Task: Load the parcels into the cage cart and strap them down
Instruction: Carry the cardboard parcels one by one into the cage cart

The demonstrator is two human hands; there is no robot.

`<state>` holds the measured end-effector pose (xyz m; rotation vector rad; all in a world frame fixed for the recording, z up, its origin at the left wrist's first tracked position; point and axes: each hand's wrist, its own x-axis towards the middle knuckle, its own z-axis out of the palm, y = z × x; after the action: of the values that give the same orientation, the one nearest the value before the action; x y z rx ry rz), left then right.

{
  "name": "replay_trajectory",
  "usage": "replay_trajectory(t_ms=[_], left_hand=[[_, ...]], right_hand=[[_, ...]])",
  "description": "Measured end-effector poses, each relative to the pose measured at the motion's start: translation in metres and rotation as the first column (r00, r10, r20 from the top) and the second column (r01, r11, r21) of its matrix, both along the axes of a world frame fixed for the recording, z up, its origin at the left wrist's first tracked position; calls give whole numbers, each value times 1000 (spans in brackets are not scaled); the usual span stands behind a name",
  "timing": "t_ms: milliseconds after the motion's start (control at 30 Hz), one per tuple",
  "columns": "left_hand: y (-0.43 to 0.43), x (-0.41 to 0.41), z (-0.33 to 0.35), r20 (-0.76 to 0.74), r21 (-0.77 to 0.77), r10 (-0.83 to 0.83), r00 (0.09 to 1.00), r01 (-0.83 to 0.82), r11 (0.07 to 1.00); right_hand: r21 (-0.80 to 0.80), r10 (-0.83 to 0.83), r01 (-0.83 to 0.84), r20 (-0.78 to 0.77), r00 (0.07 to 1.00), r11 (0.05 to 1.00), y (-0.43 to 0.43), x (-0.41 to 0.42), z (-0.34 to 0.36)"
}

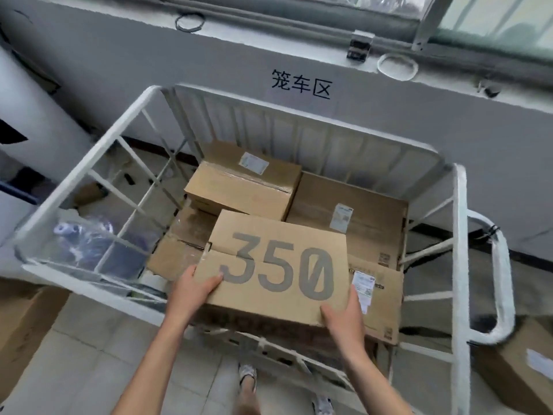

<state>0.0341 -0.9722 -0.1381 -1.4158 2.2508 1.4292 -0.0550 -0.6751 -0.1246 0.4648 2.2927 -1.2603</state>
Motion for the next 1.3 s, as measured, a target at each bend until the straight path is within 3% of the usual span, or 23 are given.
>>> replay_trajectory(t_ms=[267,433,700,800,900,1100,1200,1300], left_hand=[[-80,-82,-143,181,202,-189,965,151,968],[-92,-110,-228,233,213,-192,953,143,967],[-78,-122,-315,232,230,-239,943,185,955],[-73,-123,-329,237,245,-281,930,222,944],[-61,-128,-340,264,281,-330,906,255,925],[-46,-133,-336,395,57,-322,861,327,943],[-13,-126,-305,411,-76,-398,820,466,882],[48,-116,-258,338,-71,-541,770,594,801]], right_hand=[[65,-158,153,86,984,986,-76,-37,-137],[157,-165,141,156,974,978,-90,-37,-223],[315,-110,77,90,990,946,-80,-41,-285],[370,-63,33,70,996,929,-81,-51,-294],[280,-20,-3,80,997,960,-92,-61,-298],[137,80,-89,66,995,987,-98,-45,-283],[129,92,-102,78,993,986,-67,-20,-267],[159,83,-95,81,993,983,-21,0,-238]])
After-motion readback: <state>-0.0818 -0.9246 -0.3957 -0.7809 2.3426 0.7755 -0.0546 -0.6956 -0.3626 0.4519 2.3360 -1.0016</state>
